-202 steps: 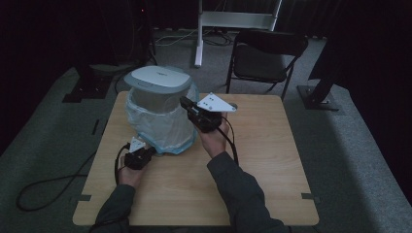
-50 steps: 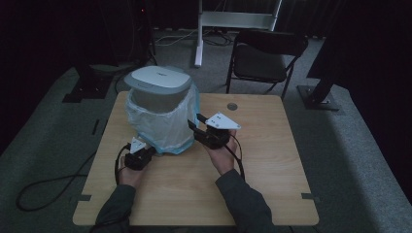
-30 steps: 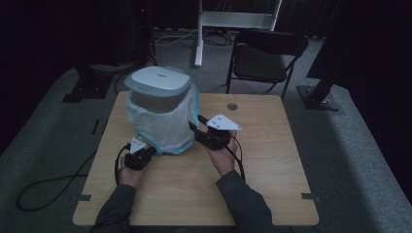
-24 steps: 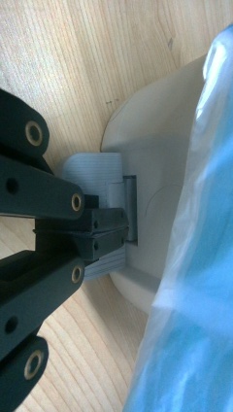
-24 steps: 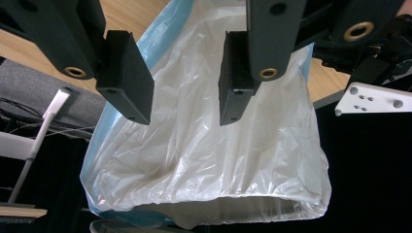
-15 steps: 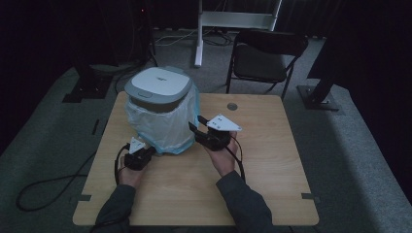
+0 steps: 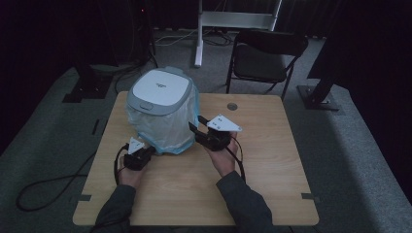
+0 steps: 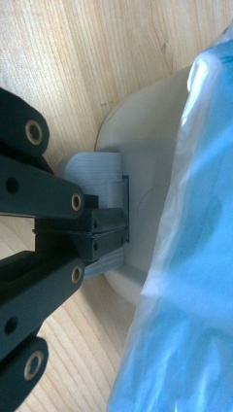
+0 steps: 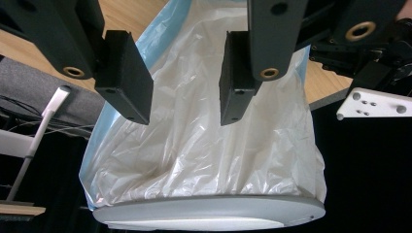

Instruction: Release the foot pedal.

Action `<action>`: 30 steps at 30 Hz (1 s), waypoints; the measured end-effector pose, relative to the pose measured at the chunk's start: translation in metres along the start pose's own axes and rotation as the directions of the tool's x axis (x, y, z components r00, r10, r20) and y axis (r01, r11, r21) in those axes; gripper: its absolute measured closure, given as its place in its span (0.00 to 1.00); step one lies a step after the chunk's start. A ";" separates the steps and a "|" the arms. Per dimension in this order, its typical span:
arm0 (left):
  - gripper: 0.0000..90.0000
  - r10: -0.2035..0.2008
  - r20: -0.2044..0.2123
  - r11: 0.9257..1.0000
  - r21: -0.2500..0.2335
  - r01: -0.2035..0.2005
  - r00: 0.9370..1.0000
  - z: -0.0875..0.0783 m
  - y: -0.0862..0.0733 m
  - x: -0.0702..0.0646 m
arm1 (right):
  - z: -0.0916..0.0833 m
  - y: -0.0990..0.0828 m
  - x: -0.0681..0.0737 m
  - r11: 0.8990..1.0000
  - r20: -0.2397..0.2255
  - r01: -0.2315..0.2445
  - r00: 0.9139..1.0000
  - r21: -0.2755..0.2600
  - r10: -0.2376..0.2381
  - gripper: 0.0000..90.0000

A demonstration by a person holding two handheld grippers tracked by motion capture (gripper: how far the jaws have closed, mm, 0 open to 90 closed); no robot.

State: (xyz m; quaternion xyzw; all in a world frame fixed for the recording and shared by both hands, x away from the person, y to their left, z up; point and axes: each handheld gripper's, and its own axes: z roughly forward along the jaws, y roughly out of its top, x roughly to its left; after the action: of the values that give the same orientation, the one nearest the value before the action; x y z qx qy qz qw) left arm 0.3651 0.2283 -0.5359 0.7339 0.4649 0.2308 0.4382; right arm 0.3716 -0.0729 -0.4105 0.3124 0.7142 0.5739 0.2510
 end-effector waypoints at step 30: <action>0.76 -0.034 0.003 0.999 -0.042 0.034 0.999 -0.019 0.001 -0.003 | -0.005 -0.021 -0.004 0.999 0.012 -0.010 1.000 0.048 0.010 0.60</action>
State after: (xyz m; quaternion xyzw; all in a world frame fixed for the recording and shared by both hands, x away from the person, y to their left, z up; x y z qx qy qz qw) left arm 0.3499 0.2333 -0.5255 0.7167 0.4721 0.2322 0.4579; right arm 0.3672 -0.0822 -0.4299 0.3253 0.7246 0.5561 0.2448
